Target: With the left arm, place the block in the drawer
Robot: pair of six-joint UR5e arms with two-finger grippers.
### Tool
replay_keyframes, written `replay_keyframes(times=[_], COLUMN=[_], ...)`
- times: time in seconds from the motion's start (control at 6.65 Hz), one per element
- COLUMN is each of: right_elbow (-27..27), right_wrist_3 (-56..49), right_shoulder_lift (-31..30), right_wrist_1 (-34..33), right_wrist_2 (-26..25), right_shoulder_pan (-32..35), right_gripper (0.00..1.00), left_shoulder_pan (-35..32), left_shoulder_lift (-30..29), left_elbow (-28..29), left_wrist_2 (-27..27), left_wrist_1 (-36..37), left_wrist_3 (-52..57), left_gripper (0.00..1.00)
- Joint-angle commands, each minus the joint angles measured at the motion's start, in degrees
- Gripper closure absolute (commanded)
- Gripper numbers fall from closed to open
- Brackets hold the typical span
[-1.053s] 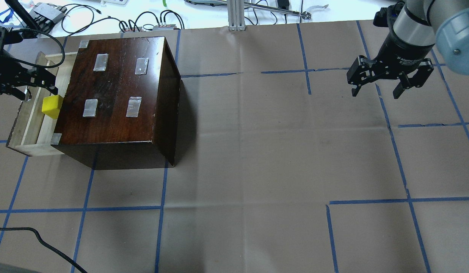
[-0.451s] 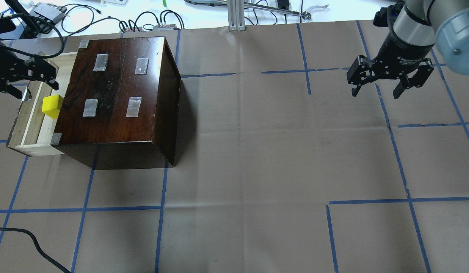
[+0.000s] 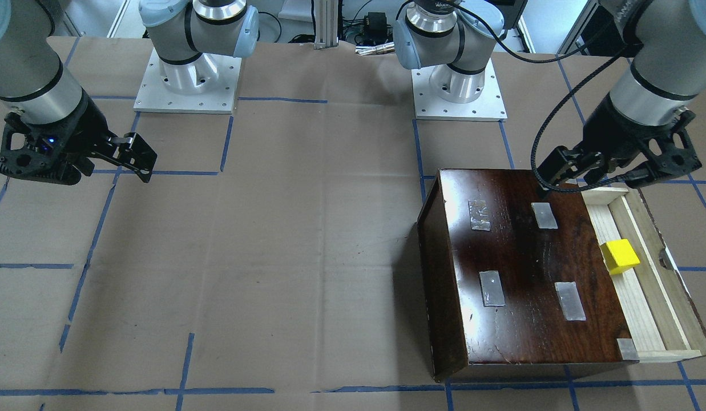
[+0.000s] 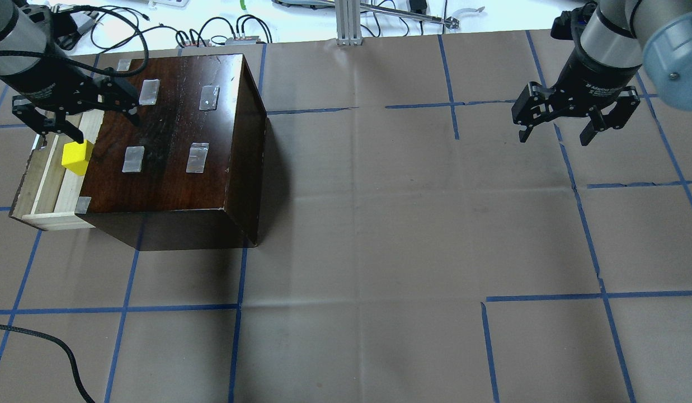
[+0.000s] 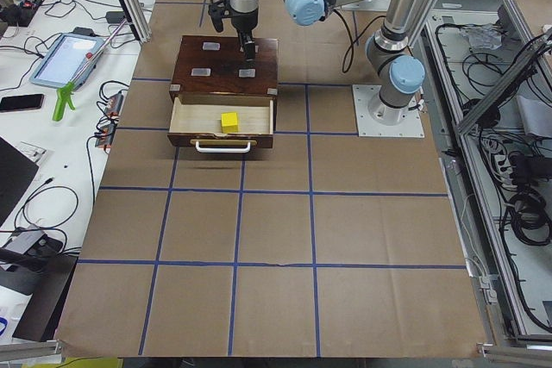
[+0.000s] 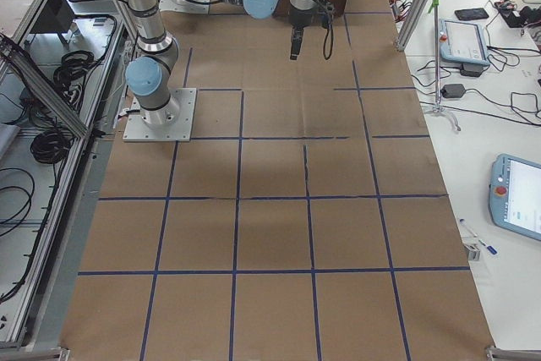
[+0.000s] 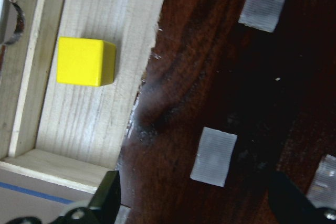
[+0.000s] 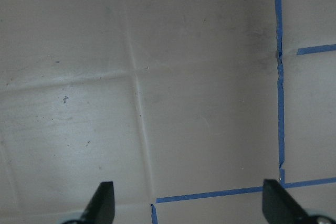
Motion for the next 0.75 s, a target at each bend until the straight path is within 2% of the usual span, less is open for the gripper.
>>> replay_keyframes(times=[0.0,0.3,0.6], right_elbow=[0.02,0.02,0.02], right_wrist_3=[0.0,0.0,0.0], right_shoulder_lift=[-0.02,-0.02,0.07], right_wrist_1=[0.0,0.0,0.0], right_wrist_2=[0.0,0.0,0.0], right_shoulder_pan=[0.0,0.0,0.0], right_gripper=[0.0,0.0,0.0], left_shoulder_pan=[-7.48,-12.5,-13.4], left_shoulder_lift=[0.34,1.82,2.44], left_elbow=[-0.29,-1.52,-1.52], left_wrist_2=[0.42,1.81,2.18], left_wrist_1=[-1.85,-2.04,-2.04], left_wrist_3=[-5.62,-4.85,0.04], left_gripper=[0.02,0.02,0.02])
